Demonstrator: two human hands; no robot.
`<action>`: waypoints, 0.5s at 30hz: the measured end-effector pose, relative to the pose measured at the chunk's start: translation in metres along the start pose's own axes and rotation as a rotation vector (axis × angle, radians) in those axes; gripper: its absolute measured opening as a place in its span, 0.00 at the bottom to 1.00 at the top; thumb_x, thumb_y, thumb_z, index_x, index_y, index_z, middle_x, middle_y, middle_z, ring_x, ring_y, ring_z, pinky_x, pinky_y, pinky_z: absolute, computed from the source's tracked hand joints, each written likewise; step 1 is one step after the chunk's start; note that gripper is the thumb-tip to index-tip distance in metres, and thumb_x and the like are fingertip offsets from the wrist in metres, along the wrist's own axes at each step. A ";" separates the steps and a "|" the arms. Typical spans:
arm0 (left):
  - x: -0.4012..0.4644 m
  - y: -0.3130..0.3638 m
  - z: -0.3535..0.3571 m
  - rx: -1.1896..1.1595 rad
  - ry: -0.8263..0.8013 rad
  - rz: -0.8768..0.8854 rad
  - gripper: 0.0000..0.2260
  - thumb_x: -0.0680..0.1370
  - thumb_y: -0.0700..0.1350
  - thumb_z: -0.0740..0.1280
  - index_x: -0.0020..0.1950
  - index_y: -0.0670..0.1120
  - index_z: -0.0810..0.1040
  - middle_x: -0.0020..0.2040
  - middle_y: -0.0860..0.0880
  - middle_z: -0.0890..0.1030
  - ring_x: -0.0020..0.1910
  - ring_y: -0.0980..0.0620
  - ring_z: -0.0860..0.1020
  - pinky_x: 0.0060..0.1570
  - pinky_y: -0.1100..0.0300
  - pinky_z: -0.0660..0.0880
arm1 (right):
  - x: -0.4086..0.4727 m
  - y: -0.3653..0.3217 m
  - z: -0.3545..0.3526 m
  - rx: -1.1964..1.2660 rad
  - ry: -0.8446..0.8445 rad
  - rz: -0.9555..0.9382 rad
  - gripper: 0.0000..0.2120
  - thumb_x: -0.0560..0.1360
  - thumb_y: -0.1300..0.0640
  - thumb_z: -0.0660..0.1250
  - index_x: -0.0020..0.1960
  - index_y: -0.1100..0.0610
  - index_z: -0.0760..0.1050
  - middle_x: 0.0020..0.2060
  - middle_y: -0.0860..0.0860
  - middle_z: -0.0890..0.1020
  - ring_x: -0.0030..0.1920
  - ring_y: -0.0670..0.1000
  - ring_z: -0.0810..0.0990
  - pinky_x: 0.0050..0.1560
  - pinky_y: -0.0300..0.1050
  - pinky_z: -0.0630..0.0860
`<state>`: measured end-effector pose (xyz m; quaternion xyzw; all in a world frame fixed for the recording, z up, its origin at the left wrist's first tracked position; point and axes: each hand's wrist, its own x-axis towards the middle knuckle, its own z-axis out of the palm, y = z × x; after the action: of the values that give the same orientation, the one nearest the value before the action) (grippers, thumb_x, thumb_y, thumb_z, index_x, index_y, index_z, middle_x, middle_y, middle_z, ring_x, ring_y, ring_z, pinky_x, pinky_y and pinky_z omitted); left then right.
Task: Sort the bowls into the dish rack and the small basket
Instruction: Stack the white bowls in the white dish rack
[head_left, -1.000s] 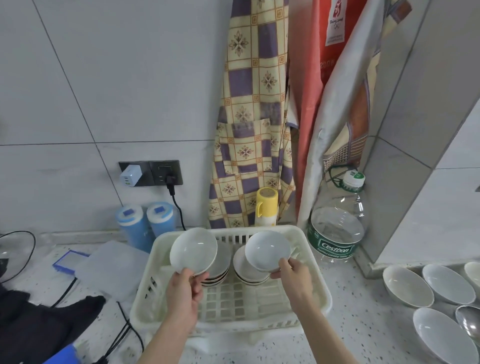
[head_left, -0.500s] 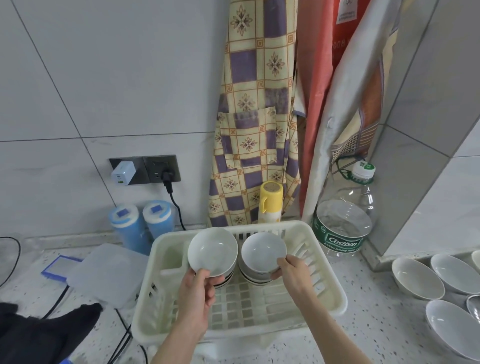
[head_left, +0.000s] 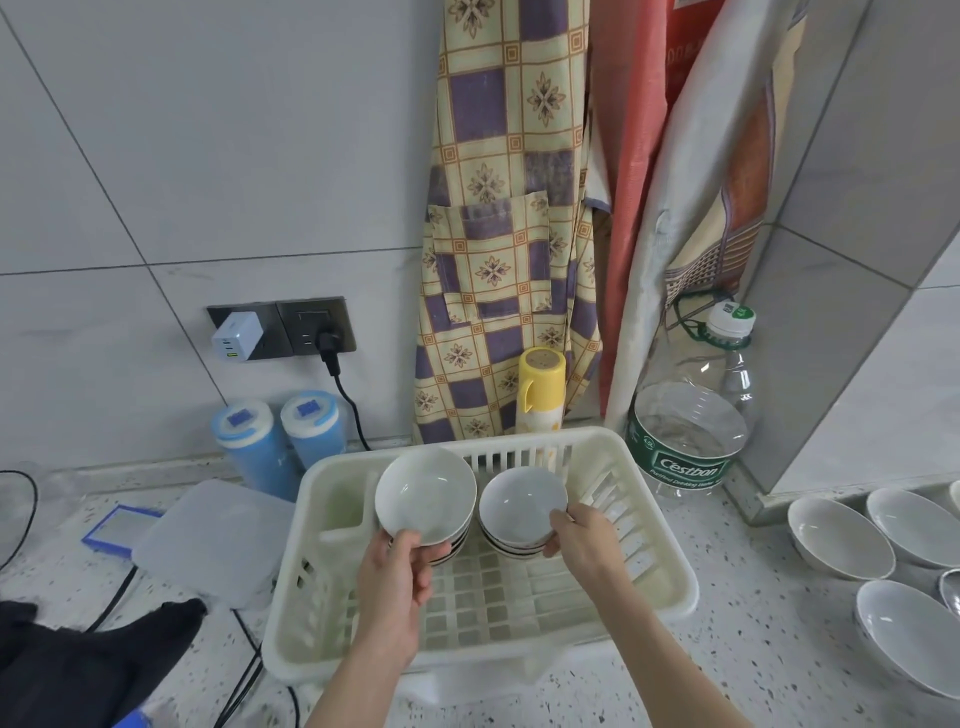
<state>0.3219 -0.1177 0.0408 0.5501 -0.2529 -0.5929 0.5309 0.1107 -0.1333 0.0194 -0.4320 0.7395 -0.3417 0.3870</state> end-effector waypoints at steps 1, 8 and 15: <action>0.000 0.000 0.000 0.000 -0.002 -0.001 0.12 0.78 0.36 0.60 0.59 0.42 0.76 0.36 0.39 0.84 0.20 0.58 0.65 0.20 0.66 0.59 | 0.000 0.000 0.000 -0.014 -0.004 0.000 0.10 0.77 0.56 0.59 0.43 0.56 0.78 0.26 0.46 0.83 0.33 0.46 0.78 0.33 0.42 0.70; -0.004 0.000 0.002 0.089 -0.018 0.059 0.12 0.77 0.35 0.61 0.58 0.46 0.77 0.35 0.37 0.83 0.20 0.57 0.68 0.19 0.65 0.59 | 0.001 0.002 0.001 -0.067 -0.003 -0.004 0.19 0.76 0.55 0.60 0.67 0.49 0.71 0.28 0.47 0.84 0.33 0.43 0.79 0.29 0.39 0.69; -0.004 -0.008 0.013 0.320 -0.110 0.075 0.14 0.77 0.36 0.62 0.56 0.52 0.77 0.34 0.38 0.85 0.18 0.55 0.63 0.19 0.65 0.59 | -0.001 0.002 -0.001 -0.027 0.095 0.003 0.19 0.78 0.44 0.58 0.67 0.48 0.71 0.43 0.49 0.84 0.44 0.49 0.82 0.37 0.43 0.71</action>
<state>0.3062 -0.1151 0.0392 0.5845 -0.3933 -0.5541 0.4435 0.1089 -0.1316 0.0183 -0.4192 0.7622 -0.3512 0.3463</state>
